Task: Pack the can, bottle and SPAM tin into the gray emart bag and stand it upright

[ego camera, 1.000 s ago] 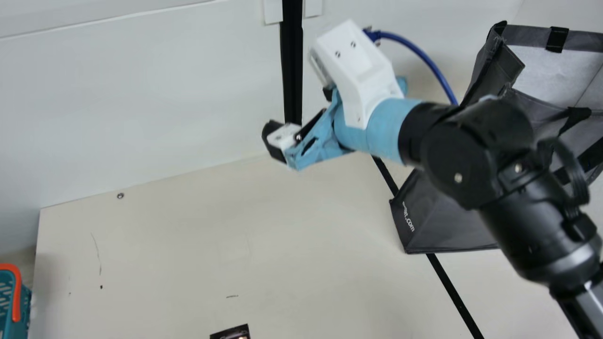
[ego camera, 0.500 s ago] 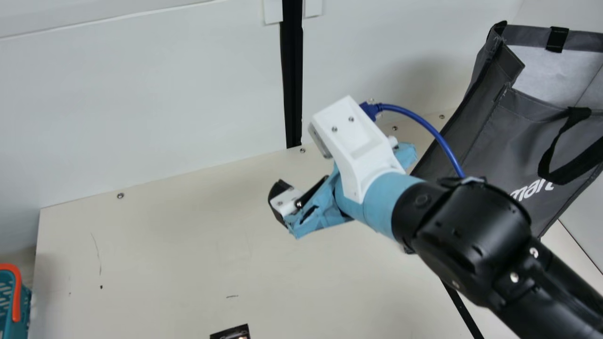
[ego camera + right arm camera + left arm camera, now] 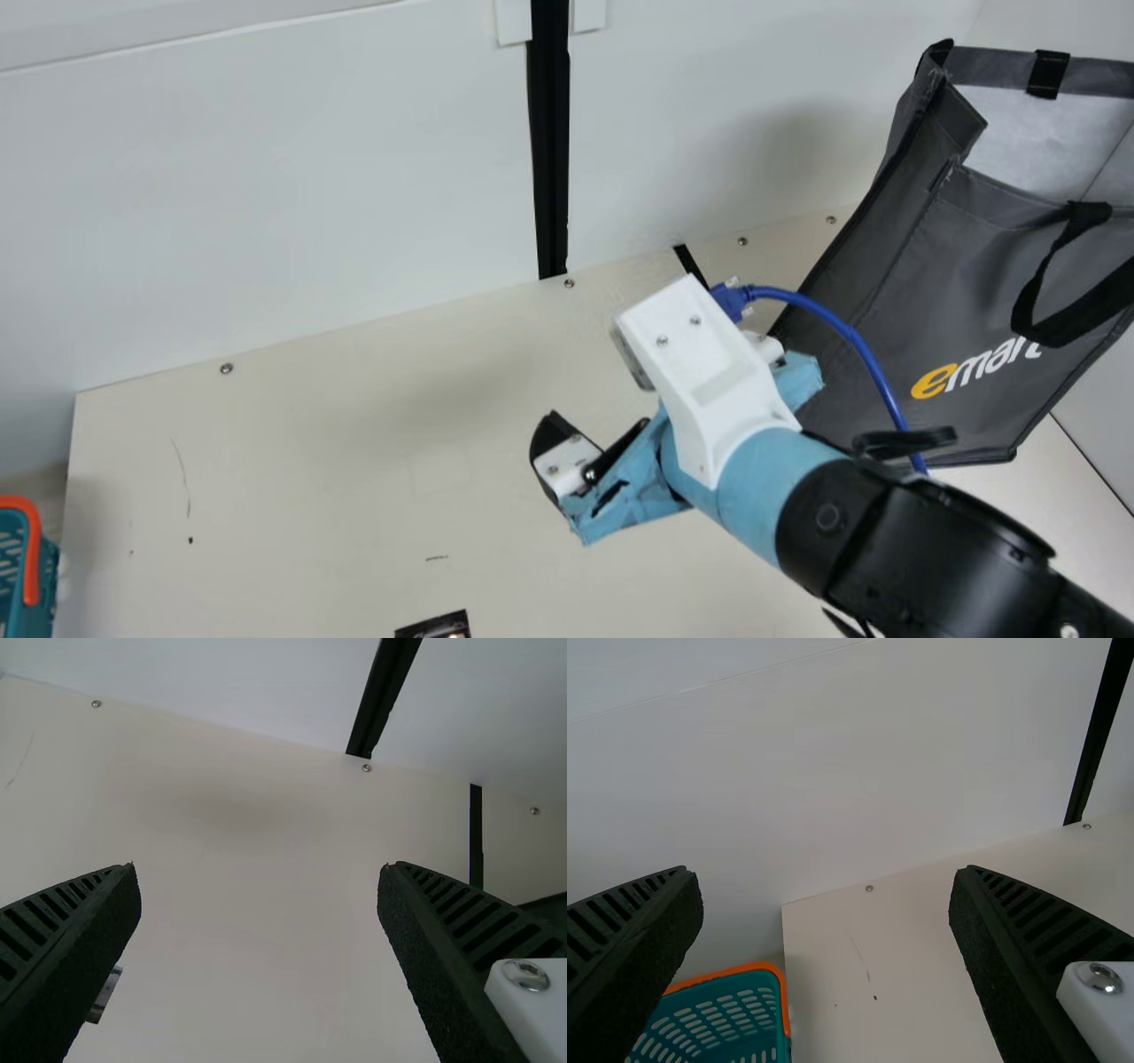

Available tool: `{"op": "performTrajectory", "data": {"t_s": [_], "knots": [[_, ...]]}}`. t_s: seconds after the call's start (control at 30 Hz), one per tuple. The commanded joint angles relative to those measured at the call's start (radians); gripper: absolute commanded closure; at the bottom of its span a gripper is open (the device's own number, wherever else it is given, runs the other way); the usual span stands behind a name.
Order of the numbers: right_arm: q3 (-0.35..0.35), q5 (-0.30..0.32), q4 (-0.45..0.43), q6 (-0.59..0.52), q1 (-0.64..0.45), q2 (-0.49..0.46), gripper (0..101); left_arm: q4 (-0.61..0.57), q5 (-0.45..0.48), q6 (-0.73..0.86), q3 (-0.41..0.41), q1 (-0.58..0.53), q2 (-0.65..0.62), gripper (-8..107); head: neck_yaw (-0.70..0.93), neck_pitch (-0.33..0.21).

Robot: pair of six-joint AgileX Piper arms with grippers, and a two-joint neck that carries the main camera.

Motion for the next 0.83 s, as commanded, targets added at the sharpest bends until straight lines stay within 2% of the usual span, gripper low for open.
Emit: {"op": "performTrajectory", "data": {"t_s": [0.0,0.07,0.1,0.8], "knots": [[0.031,-0.011,-0.008,0.007,0.007,-0.017,6,0.000,0.000,0.000,0.000,0.000,0.000,9,-0.001,-0.023],[0.055,-0.024,-0.021,0.014,0.014,-0.032,6,0.000,0.000,0.000,0.000,0.000,0.000,9,-0.001,-0.023],[0.040,-0.011,-0.011,0.011,0.013,-0.026,6,0.000,0.000,0.000,0.000,0.000,0.000,9,-0.001,-0.023],[0.055,-0.021,-0.021,0.012,0.014,-0.033,6,0.000,0.000,0.000,0.000,0.000,0.000,9,-0.001,-0.023]]}}
